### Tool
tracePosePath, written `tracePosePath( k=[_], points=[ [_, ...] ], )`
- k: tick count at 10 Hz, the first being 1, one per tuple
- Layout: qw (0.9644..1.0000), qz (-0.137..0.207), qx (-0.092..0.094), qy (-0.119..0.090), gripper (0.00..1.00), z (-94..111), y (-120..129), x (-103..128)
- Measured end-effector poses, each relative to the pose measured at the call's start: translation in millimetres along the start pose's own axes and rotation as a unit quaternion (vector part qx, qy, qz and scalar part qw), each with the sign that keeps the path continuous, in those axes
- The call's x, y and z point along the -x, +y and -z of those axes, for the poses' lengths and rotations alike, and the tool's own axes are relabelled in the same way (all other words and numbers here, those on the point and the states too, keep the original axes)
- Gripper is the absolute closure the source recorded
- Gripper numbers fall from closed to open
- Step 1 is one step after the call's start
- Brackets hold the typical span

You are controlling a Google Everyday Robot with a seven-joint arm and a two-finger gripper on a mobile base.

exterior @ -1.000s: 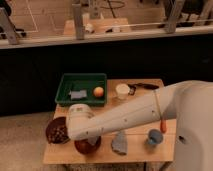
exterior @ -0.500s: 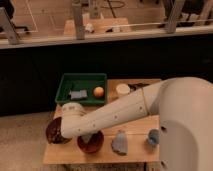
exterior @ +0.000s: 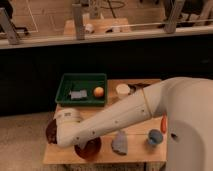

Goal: Wipe red bowl with eraser

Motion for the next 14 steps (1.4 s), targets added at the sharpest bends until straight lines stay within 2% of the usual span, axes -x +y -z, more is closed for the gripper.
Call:
tracePosePath(
  k=[2,4,7,8,11,13,14],
  points=[
    [1.0,-0.001,0.007,-0.003,1.0,-4.6,26.3,-5.0],
    [0.9998,-0.009,0.014,0.006,1.0,-11.7,51.1,-13.0],
    [0.9992,-0.02,0.021,0.026,1.0,-16.0,57.2,-19.0],
    [0.9991,-0.022,0.019,0.03,1.0,-16.8,53.0,-22.0],
    [0.9993,-0.007,0.014,0.033,1.0,-17.5,23.3,-12.2],
    [0.9994,0.008,0.005,0.032,1.0,-16.3,-4.5,2.3],
    [0.9995,0.016,-0.006,0.025,1.0,-13.1,-17.4,12.7]
  ],
)
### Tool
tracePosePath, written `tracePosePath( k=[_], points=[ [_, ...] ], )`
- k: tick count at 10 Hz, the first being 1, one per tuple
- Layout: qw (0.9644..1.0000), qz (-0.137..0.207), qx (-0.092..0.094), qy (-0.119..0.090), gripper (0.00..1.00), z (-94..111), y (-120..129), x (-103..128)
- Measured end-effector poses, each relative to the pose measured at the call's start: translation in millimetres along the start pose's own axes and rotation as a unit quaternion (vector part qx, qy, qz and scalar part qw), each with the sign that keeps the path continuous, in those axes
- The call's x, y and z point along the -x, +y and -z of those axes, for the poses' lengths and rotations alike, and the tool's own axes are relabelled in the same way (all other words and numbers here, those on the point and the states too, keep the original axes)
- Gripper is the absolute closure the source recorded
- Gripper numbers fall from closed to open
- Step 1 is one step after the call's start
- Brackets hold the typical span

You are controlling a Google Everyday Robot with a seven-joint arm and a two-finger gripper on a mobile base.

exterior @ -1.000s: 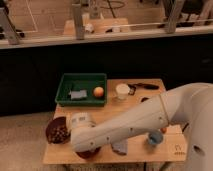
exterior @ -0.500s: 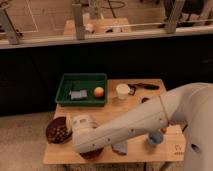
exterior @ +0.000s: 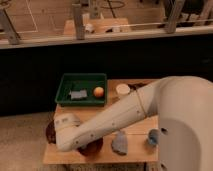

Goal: Wipe red bowl with eraser

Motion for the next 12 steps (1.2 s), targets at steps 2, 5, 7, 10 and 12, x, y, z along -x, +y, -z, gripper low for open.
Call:
tracePosePath(
  k=[2,5,7,10,12],
  points=[
    [0.9997,0.008,-0.02,-0.015,1.0,12.4,-7.1,10.1],
    [0.9995,0.018,-0.019,-0.018,1.0,22.8,16.4,14.9],
    [0.9998,0.014,-0.002,-0.014,1.0,15.9,40.2,8.8],
    [0.9999,-0.011,0.011,0.005,1.0,8.4,53.9,-12.0],
    [0.9997,-0.018,0.008,0.013,1.0,5.1,40.7,-26.1]
  ],
)
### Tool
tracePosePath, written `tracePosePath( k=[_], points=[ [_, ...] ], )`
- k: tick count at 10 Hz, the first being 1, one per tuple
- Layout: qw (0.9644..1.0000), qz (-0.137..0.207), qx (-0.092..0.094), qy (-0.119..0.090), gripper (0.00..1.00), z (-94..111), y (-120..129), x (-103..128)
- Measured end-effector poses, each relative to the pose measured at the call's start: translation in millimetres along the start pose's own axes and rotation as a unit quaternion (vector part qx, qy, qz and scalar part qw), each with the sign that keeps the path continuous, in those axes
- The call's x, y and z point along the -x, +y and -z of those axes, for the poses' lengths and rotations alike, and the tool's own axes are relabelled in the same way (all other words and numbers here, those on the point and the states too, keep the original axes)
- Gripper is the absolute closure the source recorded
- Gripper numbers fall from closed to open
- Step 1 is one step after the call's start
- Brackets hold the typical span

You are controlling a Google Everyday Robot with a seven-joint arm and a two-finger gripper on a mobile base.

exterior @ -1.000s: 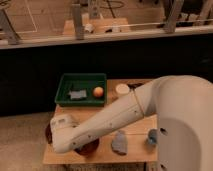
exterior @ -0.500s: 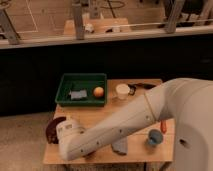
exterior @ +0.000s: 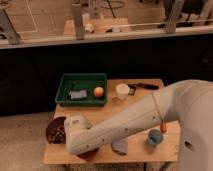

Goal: Wipe red bowl with eraser

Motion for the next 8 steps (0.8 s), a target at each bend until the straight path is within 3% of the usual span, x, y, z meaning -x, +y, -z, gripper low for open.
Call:
tracePosePath(
  k=[4,8],
  points=[
    [0.9995,0.025,-0.016,-0.013,1.0,0.4,-44.0,27.8],
    [0.9982,0.036,-0.025,-0.04,1.0,11.0,-42.2,42.4]
  ],
)
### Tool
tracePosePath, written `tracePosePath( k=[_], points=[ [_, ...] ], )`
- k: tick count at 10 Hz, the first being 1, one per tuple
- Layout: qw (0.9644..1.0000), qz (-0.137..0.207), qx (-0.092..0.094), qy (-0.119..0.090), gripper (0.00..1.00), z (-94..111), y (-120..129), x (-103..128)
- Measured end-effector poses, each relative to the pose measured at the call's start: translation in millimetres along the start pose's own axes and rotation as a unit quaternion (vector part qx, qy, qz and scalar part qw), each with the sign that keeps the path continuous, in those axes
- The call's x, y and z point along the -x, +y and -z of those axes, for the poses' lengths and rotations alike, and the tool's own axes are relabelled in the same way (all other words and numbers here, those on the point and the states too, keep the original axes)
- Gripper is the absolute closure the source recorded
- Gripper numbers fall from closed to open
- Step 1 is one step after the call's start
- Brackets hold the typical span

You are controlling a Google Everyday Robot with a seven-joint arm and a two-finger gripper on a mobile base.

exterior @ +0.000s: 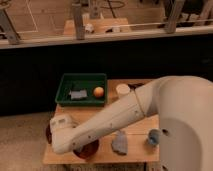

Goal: Wipe red bowl with eraser

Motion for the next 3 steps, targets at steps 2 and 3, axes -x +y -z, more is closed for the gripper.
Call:
tracePosePath(
  k=[2,3],
  points=[
    [1.0,-0.004,0.002,-0.006,1.0,7.2,19.1,-2.1],
    [0.9999,-0.003,0.006,-0.009,1.0,7.4,27.8,0.0]
  ],
)
